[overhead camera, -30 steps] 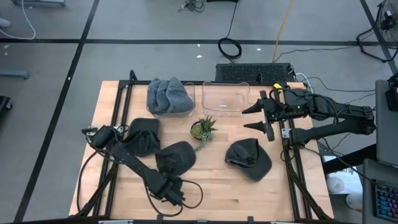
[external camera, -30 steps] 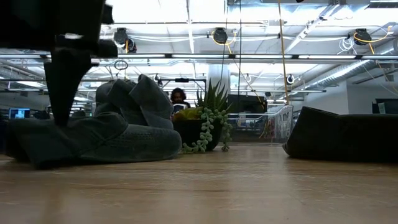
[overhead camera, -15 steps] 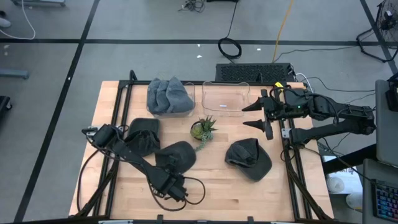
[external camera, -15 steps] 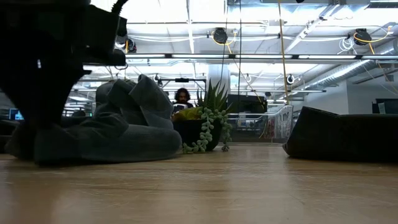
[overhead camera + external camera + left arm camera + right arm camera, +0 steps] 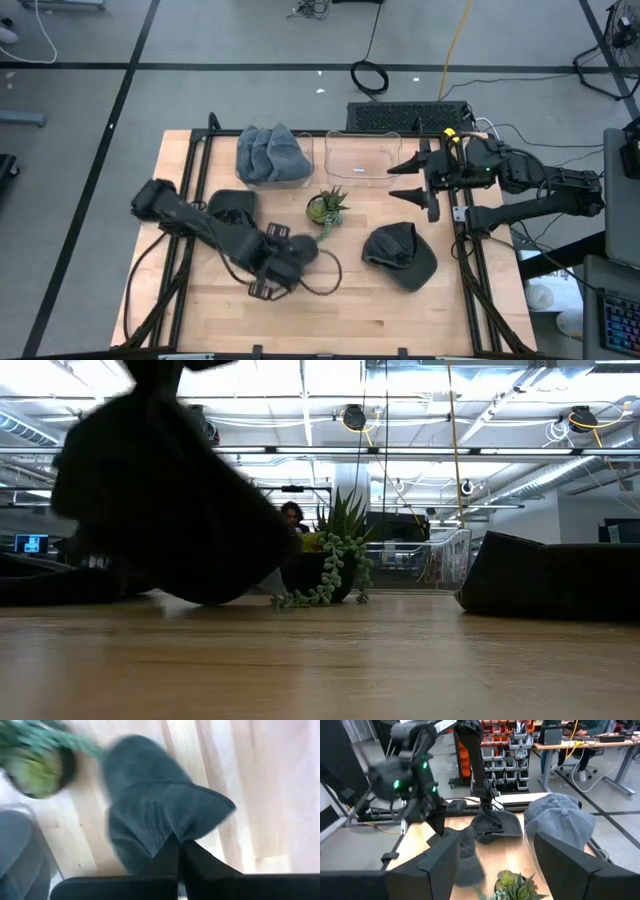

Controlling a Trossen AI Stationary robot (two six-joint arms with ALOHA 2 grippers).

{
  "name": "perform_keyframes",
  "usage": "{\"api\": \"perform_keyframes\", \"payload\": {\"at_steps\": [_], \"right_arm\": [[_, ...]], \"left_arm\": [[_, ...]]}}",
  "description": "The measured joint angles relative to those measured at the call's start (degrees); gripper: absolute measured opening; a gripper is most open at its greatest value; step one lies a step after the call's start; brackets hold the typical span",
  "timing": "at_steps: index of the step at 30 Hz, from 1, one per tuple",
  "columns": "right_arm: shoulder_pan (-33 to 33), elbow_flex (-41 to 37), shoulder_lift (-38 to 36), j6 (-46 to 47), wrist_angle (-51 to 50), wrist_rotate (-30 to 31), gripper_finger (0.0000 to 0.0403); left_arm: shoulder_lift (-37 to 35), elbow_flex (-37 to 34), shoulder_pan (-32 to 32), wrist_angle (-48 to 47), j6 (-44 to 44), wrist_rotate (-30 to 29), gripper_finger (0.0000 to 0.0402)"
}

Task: Pick & Place hat
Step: Put the middle black cap into the right transparent bin

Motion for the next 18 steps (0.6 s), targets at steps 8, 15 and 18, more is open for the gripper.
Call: {"api": "perform_keyframes", "payload": {"at_steps": [8,15,18], "right_arm": [[0.0,0.0,0.0,0.6,0.0,0.0,0.0242],[0.0,0.0,0.0,0.6,0.0,-0.1,0.0242],[0.0,0.0,0.3,-1.6,0.6,0.5,0.0242]], "left_arm": [[-8.0,5.0,3.8,-0.6,-6.4,4.1,0.0001],[-8.9,10.4,5.2,-0.6,-9.1,5.2,0.0001],[-8.8,12.6,6.2,1.4,-10.1,5.5,0.0001]]}}
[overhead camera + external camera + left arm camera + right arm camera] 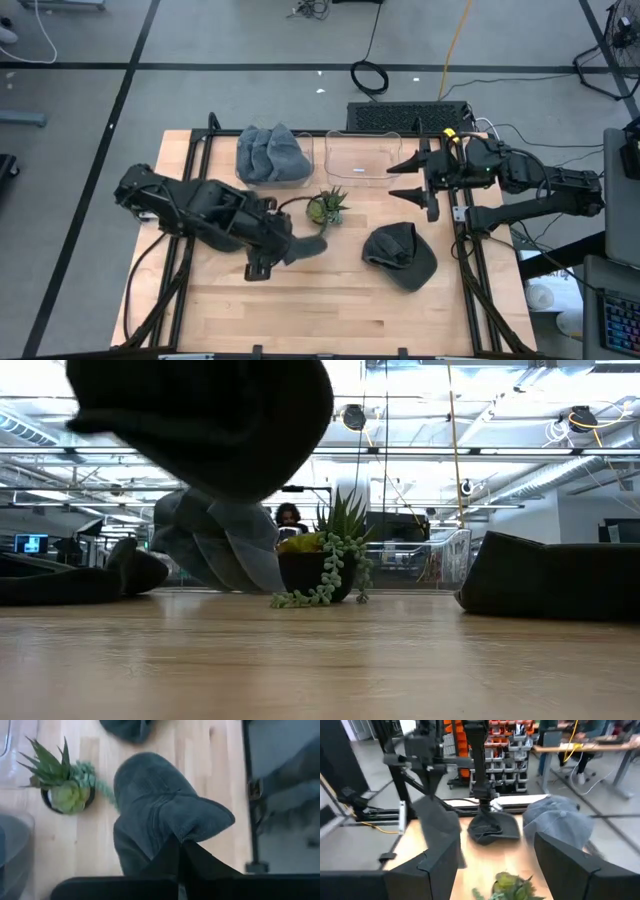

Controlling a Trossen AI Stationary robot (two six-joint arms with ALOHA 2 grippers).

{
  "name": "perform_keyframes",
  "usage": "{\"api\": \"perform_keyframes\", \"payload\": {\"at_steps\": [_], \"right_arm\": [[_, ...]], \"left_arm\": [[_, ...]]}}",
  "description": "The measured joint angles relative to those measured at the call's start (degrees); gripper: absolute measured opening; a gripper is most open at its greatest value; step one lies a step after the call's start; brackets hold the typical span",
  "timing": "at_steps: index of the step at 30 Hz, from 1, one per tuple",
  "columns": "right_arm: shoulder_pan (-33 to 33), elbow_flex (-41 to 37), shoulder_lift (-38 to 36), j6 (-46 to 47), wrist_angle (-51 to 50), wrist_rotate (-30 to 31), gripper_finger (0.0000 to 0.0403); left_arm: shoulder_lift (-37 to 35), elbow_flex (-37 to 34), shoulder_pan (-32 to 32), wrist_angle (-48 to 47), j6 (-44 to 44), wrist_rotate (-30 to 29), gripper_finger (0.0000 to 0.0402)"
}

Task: Pick & Place hat
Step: Put the middle black cap into the right transparent bin

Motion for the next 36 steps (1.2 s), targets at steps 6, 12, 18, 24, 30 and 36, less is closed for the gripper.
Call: {"api": "perform_keyframes", "payload": {"at_steps": [6,12,18,24,30,36], "right_arm": [[1.7,0.0,0.7,-8.9,0.3,7.0,0.0243],[3.5,0.0,1.6,-12.9,1.3,14.3,0.0251],[3.7,0.0,1.6,-11.3,5.7,14.5,0.0277],[3.7,0.0,1.6,-8.8,10.8,19.1,0.0276],[3.7,0.0,1.6,-8.6,13.4,28.7,0.0285],[3.7,0.0,2.1,-11.1,21.4,31.6,0.0292]], "left_arm": [[0.2,4.7,4.9,4.5,-4.8,0.7,0.0],[0.3,9.3,10.1,6.5,-6.3,3.2,0.0],[0.2,12.0,15.0,11.4,-12.2,4.8,0.0],[0.2,12.5,20.0,21.3,-15.2,4.9,0.0],[0.2,12.5,25.1,26.5,-18.1,4.7,0.0],[0.2,12.5,28.8,31.5,-20.9,-0.8,0.0]]}}
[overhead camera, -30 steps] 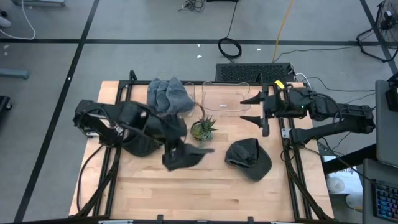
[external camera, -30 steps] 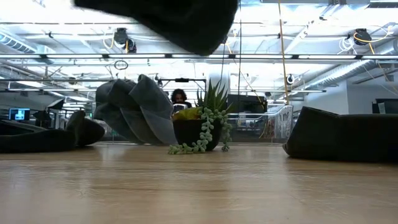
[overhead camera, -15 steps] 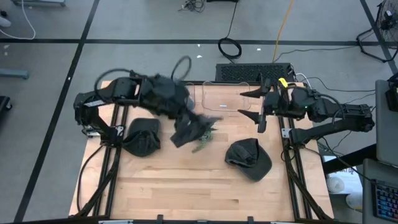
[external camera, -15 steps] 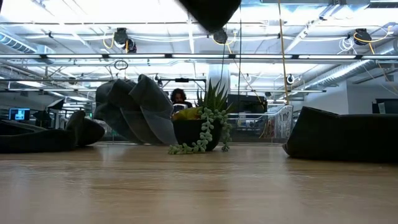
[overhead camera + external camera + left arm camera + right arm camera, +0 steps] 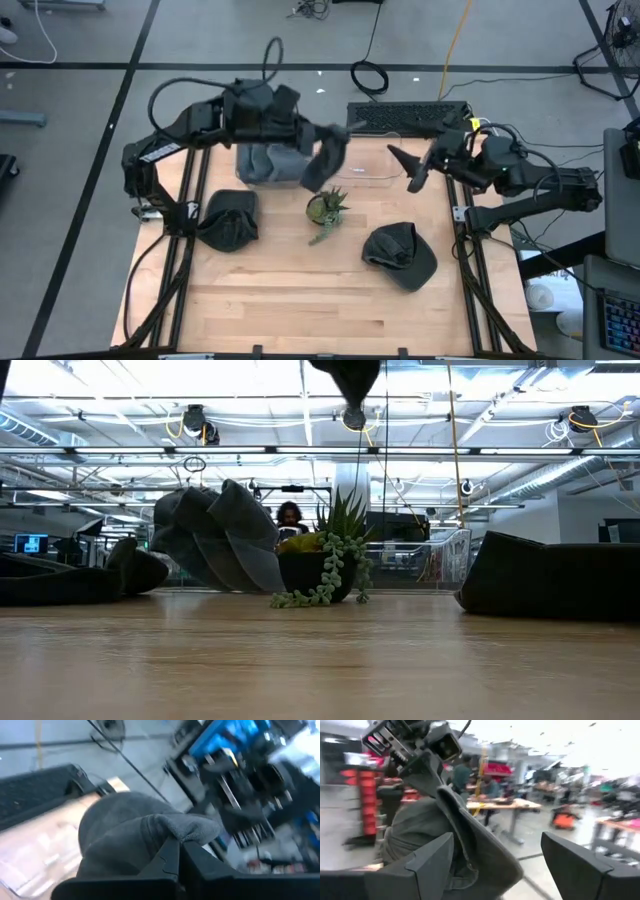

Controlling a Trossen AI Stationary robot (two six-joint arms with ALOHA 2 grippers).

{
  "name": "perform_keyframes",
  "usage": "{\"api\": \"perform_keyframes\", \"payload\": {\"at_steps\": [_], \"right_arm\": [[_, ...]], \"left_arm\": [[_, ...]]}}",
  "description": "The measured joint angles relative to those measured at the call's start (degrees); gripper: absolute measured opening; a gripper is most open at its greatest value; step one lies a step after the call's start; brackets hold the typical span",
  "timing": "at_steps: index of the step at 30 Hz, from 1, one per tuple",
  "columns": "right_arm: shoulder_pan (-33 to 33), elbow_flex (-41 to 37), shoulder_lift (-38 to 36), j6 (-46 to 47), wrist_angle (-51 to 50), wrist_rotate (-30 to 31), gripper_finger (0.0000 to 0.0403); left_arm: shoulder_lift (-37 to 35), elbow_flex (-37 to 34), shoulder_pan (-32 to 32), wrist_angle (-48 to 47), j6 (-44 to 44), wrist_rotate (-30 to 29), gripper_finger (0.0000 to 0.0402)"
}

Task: Pick & Place hat
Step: Put the middle black cap into the right transparent bin

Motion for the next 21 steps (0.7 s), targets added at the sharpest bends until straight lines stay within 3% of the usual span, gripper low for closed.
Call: {"api": "perform_keyframes", "payload": {"at_steps": [6,14,21], "right_arm": [[2.4,0.0,2.9,-8.3,6.0,11.5,0.0289],[7.7,0.0,9.0,-20.2,17.8,29.5,0.0293],[10.9,0.0,10.4,-21.2,25.3,32.6,0.0295]], "left_arm": [[0.3,0.0,2.7,6.2,-2.0,-5.7,0.0],[2.4,-0.1,5.1,13.1,-1.8,-7.5,0.0],[6.6,-0.1,5.8,20.0,-0.5,-7.0,0.0]]}}
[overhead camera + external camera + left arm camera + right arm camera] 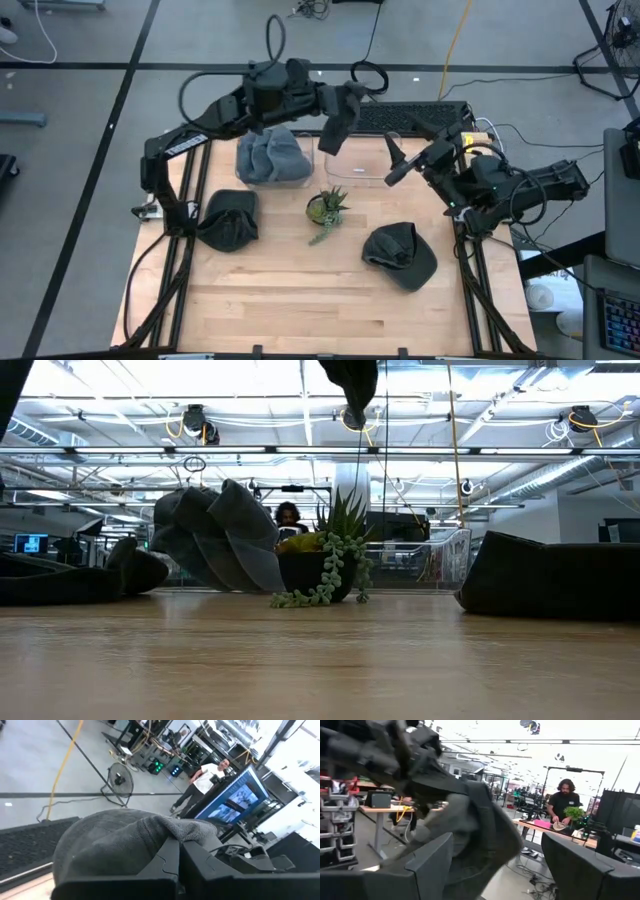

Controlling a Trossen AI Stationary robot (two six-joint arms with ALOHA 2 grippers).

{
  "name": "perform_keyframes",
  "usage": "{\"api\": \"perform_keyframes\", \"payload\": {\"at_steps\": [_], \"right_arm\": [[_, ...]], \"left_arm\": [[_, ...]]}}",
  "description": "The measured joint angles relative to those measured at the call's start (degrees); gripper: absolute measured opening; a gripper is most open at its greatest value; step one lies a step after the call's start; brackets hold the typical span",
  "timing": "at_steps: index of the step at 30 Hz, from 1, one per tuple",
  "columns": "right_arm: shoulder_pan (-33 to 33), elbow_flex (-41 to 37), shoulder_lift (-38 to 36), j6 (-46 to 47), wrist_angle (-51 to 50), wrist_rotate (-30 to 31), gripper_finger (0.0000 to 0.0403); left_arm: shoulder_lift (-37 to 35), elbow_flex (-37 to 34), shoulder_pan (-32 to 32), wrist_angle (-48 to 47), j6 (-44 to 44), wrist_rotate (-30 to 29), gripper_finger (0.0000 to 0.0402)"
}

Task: Pick & Place hat
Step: Put the middle black cap into the right transparent bin

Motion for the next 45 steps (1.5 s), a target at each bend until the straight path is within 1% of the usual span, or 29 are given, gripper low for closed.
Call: {"api": "perform_keyframes", "payload": {"at_steps": [6,10,13,18,22,29,35,38,43,45], "right_arm": [[1.7,0.0,1.2,0.4,-0.3,-0.2,0.0295],[2.2,0.0,1.2,5.0,-0.7,-0.2,0.0295],[2.2,0.0,1.2,7.8,-0.8,1.3,0.0293],[2.2,0.0,1.2,10.6,-1.0,1.2,0.0287],[2.1,0.0,2.0,14.3,-2.7,-0.5,0.0287],[1.6,0.0,2.6,18.2,-2.7,-0.5,0.0286],[0.4,0.0,3.5,24.3,-3.3,-3.5,0.0286],[-0.2,0.0,4.0,24.5,-3.4,-3.5,0.0286],[-1.3,0.1,4.4,27.0,-3.1,-7.7,0.0286],[-1.5,0.0,4.7,27.2,-3.5,-7.8,0.0286]], "left_arm": [[3.3,0.0,0.0,6.4,0.0,2.6,0.0],[4.2,0.0,0.0,9.0,0.5,2.7,0.0],[4.2,0.0,-0.3,9.5,2.0,0.6,0.0],[4.2,0.0,-1.0,10.6,6.3,-2.9,0.0],[4.2,0.0,-1.5,11.2,7.1,-4.9,0.0],[4.2,0.0,-2.8,11.2,12.7,-6.7,0.0],[4.2,0.0,-4.6,12.0,17.0,-10.4,0.0],[4.2,0.0,-5.2,12.4,18.5,-10.6,0.0],[5.0,0.1,-5.7,13.2,19.1,-10.5,0.0],[5.5,0.0,-5.7,13.0,19.1,-8.9,0.0]]}}
